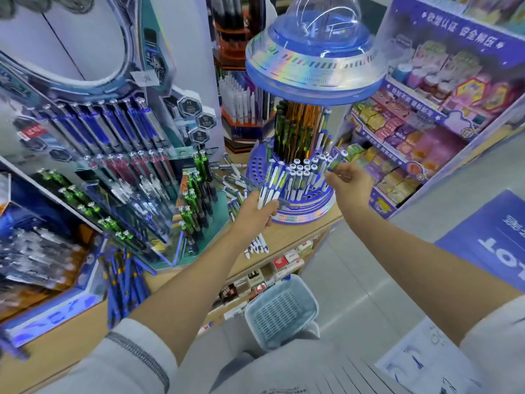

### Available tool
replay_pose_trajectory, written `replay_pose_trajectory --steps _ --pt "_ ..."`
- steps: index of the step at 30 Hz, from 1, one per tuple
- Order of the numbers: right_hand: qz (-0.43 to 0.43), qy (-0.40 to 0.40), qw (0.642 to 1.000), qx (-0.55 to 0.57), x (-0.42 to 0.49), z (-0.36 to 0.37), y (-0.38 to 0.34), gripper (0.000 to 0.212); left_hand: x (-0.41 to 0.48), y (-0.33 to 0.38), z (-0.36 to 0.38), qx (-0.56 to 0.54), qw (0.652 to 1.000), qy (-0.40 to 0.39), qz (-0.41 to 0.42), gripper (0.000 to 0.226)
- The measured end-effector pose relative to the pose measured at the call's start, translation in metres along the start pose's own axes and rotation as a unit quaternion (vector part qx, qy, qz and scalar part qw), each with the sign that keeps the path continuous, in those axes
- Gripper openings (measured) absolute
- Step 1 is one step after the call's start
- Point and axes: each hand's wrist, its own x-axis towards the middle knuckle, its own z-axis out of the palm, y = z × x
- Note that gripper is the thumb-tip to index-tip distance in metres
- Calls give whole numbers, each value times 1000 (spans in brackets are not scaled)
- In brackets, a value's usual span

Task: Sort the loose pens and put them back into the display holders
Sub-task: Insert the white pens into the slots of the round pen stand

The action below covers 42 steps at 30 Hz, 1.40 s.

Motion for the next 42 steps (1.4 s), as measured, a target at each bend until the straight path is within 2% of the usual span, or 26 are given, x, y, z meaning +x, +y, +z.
replay_pose_trajectory --steps 5,11,13,15,19,21,23,25,27,30,34,38,42 --pt "-3 13 998 -64 4 15 12 10 6 -2 -5 1 1000 -8 -8 53" --pt "14 -1 991 -131 5 24 23 21 6 0 -10 2 999 -34 -8 29" --pt "19 -11 992 -126 4 25 22 21 5 0 -11 -5 999 -39 -7 25" --pt "25 -6 994 -108 2 27 22 9 4 1 -13 -9 999 -48 2 17" --pt "12 2 996 -91 -11 25 25 13 -1 1 -13 -17 998 -57 12 18" --pt "-1 -40 997 -66 -21 22 22 22 -5 2 -10 -25 997 -67 18 20" --pt "0 -140 990 -24 -30 18 15 29 -9 4 -5 -32 996 -82 31 15" --pt "0 -238 971 3 -38 17 9 25 -11 4 2 -40 994 -92 43 13" --pt "2 -269 963 16 -42 17 6 23 -13 3 8 -36 993 -100 55 11" --pt "26 -246 967 62 -42 11 3 22 -12 1 14 -28 994 -82 62 6" --pt "44 -136 985 95 -30 -13 1 17 -6 -2 12 -20 996 -69 54 15" --pt "32 -18 997 73 -10 -31 7 20 0 -5 8 3 997 -59 50 18" --pt "21 0 1000 19 1 -22 10 21 8 -8 5 1 997 -66 43 21"
